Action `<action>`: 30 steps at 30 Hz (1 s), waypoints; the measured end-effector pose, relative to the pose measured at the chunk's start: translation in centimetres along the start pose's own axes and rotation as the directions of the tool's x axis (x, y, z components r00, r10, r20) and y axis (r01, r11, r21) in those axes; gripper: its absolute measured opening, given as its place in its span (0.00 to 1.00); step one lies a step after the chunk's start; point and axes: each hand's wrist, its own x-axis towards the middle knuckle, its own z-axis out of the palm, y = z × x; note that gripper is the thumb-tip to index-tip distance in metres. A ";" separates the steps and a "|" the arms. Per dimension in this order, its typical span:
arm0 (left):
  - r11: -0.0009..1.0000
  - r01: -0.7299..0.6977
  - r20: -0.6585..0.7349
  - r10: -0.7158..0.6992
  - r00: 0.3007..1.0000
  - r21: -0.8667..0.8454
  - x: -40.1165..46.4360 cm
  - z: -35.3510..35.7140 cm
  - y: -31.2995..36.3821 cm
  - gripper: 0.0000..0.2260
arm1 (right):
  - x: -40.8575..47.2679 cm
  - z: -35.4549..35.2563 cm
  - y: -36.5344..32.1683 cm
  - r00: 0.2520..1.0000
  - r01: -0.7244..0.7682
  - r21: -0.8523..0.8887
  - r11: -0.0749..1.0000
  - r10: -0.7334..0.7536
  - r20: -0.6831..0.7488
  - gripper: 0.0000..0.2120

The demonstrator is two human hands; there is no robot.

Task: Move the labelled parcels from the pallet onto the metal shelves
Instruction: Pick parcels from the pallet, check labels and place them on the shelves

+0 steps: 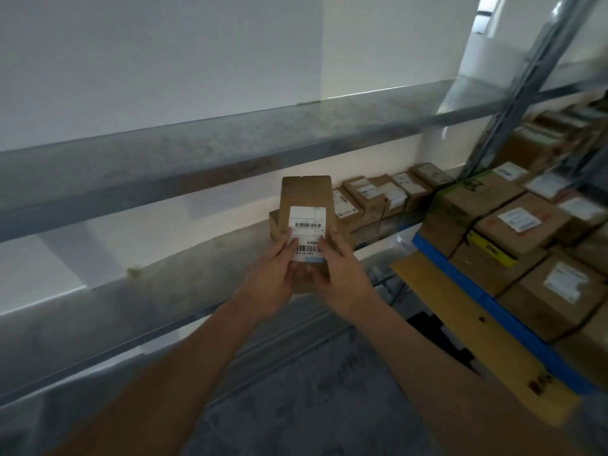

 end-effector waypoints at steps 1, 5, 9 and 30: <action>1.000 -0.028 0.012 0.028 1.000 0.007 0.1 0.1 0.0 0.25 | -0.4 -0.1 0.0 1.000 -0.022 0.000 1.000 0.022 -0.022 0.29; 0.993 -0.116 0.046 0.116 0.992 -0.003 0.4 0.6 0.9 0.25 | -2.3 -0.5 -0.1 0.987 -0.139 0.029 0.990 0.141 -0.078 0.32; 0.980 -0.196 0.072 0.198 0.978 -0.035 0.6 1.4 2.7 0.25 | -4.4 -1.2 0.7 0.969 -0.219 0.000 0.976 0.217 -0.121 0.34; 0.860 -0.485 0.202 0.509 0.837 -0.158 8.0 11.5 22.2 0.25 | -13.9 -15.2 13.0 0.812 -0.527 0.011 0.850 0.507 -0.288 0.35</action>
